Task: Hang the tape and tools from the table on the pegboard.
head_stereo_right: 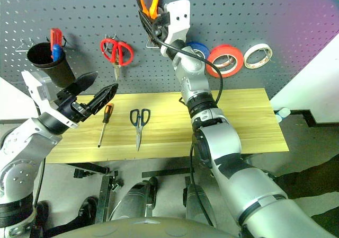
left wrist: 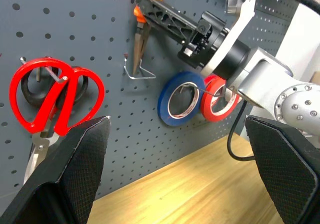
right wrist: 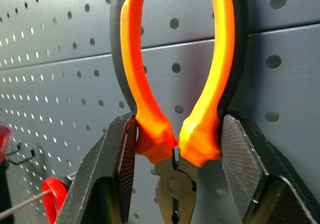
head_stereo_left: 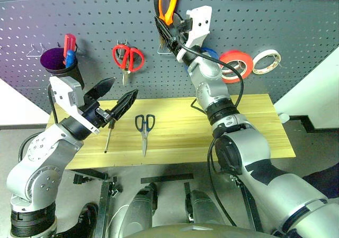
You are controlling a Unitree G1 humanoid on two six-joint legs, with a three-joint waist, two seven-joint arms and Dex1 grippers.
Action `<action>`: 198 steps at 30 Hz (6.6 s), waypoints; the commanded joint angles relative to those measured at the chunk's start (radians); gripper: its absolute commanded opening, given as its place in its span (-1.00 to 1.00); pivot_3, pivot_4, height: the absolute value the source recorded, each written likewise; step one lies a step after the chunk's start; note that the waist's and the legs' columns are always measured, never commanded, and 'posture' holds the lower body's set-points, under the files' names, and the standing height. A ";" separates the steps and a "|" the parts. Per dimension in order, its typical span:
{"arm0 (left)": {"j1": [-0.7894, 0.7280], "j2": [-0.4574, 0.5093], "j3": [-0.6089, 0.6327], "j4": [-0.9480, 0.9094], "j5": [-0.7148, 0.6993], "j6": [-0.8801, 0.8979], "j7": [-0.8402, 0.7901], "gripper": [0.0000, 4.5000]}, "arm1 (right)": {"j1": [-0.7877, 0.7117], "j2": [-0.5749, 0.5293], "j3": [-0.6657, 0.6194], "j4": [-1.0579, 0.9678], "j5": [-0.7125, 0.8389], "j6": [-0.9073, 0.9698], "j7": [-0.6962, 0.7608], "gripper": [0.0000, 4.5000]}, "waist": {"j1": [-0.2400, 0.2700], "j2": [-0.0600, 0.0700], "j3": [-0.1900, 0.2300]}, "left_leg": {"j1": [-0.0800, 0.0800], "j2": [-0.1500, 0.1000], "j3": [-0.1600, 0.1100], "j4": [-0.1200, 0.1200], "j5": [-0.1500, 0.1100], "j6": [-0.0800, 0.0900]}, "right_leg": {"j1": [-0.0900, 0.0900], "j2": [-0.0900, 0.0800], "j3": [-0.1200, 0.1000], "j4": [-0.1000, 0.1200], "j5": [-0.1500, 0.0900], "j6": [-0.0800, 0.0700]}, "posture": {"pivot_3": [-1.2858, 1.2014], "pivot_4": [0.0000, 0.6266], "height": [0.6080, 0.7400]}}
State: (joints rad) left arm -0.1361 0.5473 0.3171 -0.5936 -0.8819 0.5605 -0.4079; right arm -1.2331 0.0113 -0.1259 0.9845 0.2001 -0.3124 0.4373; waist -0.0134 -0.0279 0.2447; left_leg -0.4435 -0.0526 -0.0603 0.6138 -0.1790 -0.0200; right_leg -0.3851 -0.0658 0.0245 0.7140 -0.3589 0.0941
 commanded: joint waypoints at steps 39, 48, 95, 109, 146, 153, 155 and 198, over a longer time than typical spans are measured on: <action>0.007 0.014 0.013 -0.047 -0.017 -0.003 0.006 1.00 | 0.050 -0.011 0.044 -0.001 -0.110 -0.055 -0.118 0.98 | 0.001 0.003 0.003 | 0.003 0.000 -0.004 -0.002 0.000 0.001 | 0.009 0.000 -0.002 -0.012 0.001 -0.002 | 0.14 -0.26 1.00; 0.008 0.011 0.006 -0.051 -0.019 -0.003 0.005 1.00 | 0.065 -0.029 0.037 -0.033 -0.112 -0.047 -0.143 0.98 | 0.003 0.003 0.003 | 0.003 0.000 -0.004 -0.002 0.000 0.000 | 0.009 0.000 -0.003 -0.013 0.001 -0.002 | 0.13 -0.27 1.00; 0.020 0.031 0.017 -0.030 -0.029 -0.001 -0.006 1.00 | 0.319 -0.051 0.040 -0.588 0.044 0.275 -0.089 0.98 | 0.016 0.007 0.007 | 0.001 0.000 -0.008 -0.017 0.000 0.001 | 0.010 0.000 -0.005 -0.031 0.001 -0.002 | 0.12 -0.15 1.00; 0.029 0.015 -0.003 -0.025 -0.022 -0.010 -0.009 1.00 | 0.311 0.002 0.078 -0.714 0.074 0.344 -0.080 0.98 | 0.001 0.007 0.011 | 0.001 0.000 -0.008 -0.018 0.000 0.001 | 0.010 0.000 -0.005 -0.030 0.001 -0.002 | 0.12 -0.17 1.00; 0.037 0.017 -0.009 -0.047 -0.026 -0.005 0.016 1.00 | 0.174 0.022 0.052 -0.434 0.033 0.180 -0.105 0.98 | 0.002 0.007 0.014 | 0.001 0.000 -0.008 -0.018 0.000 0.000 | 0.010 0.000 -0.005 -0.030 0.002 -0.003 | 0.14 -0.14 1.00; 0.029 0.016 -0.008 -0.046 -0.031 -0.006 0.019 1.00 | 0.223 0.030 0.024 -0.542 0.101 0.167 -0.078 0.98 | 0.003 0.007 0.019 | 0.001 0.000 -0.008 -0.018 0.000 0.000 | 0.010 0.000 -0.005 -0.030 0.002 -0.003 | 0.13 -0.13 1.00; 0.031 0.017 -0.007 -0.046 -0.031 -0.006 0.019 1.00 | 0.242 0.032 0.029 -0.591 0.107 0.159 -0.068 0.98 | 0.003 0.007 0.019 | 0.001 0.000 -0.008 -0.018 0.000 0.000 | 0.010 0.000 -0.005 -0.030 0.002 -0.003 | 0.13 -0.12 1.00; 0.263 0.055 0.140 -0.051 -0.011 -0.006 -0.056 1.00 | 0.808 -0.218 0.244 -1.165 0.103 0.564 0.091 0.98 | 0.003 0.008 0.035 | 0.000 0.001 -0.007 -0.020 -0.001 0.002 | 0.009 -0.002 -0.004 -0.035 0.001 -0.004 | 0.12 0.00 1.00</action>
State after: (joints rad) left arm 0.1158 0.5919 0.4210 -0.6023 -0.8817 0.5725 -0.4578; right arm -0.4357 -0.2007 0.1009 -0.1688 0.2896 0.2428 0.5043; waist -0.0102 -0.0196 0.2796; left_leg -0.4438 -0.0518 -0.0676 0.5936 -0.1804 -0.0177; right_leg -0.3758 -0.0675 0.0203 0.6793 -0.3578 0.0902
